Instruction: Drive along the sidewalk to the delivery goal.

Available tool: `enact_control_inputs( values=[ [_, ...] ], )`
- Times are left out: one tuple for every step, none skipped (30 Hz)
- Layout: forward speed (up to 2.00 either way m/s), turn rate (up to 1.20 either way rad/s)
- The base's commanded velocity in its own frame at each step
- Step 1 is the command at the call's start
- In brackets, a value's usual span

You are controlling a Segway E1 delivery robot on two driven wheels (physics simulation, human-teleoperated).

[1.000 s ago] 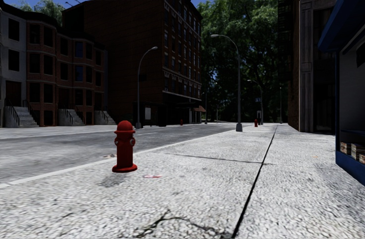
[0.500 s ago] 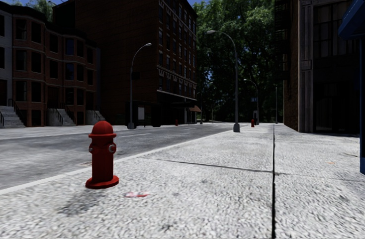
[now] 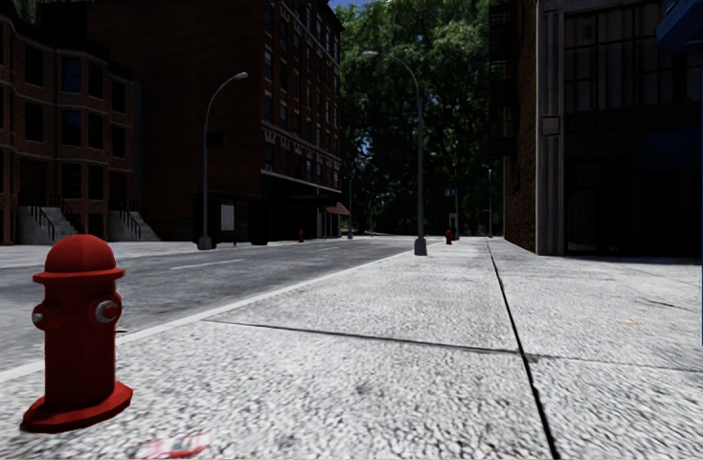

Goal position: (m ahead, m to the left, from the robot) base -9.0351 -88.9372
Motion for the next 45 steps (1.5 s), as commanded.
enact_control_inputs(
  values=[
    [1.24, -0.72],
    [1.24, 0.0],
    [1.24, 0.0],
    [1.24, 0.0],
    [1.24, 0.0],
    [1.22, -0.98],
    [1.21, -1.08],
    [1.21, -1.08],
    [1.2, -0.17],
    [1.2, 0.0],
    [1.2, 0.0],
    [1.2, 0.0],
    [1.2, 0.0],
    [1.2, 0.0],
    [1.2, 0.0],
    [1.2, 0.0],
    [1.2, 0.0],
    [1.2, 0.0],
    [1.2, 0.0],
    [1.2, 0.0],
    [1.2, 0.0],
    [1.2, 0.0],
    [1.2, 0.0],
    [1.2, 0.0],
    [1.2, 0.0],
    [1.2, 0.0],
    [1.2, 0.0],
    [1.2, 0.0],
    [1.2, 0.0],
    [1.2, 0.0],
    [1.2, 0.0],
    [1.2, 0.0],
    [1.2, 0.0],
    [1.2, 0.0],
    [1.2, 0.0],
    [1.2, 0.0],
    [1.2, 0.0],
    [1.2, 0.0],
    [1.2, 0.0],
    [1.2, 0.0],
    [1.2, 0.0],
    [1.2, 0.0],
    [1.2, 0.0],
    [1.2, 0.0],
    [1.2, 0.0]
  ],
)
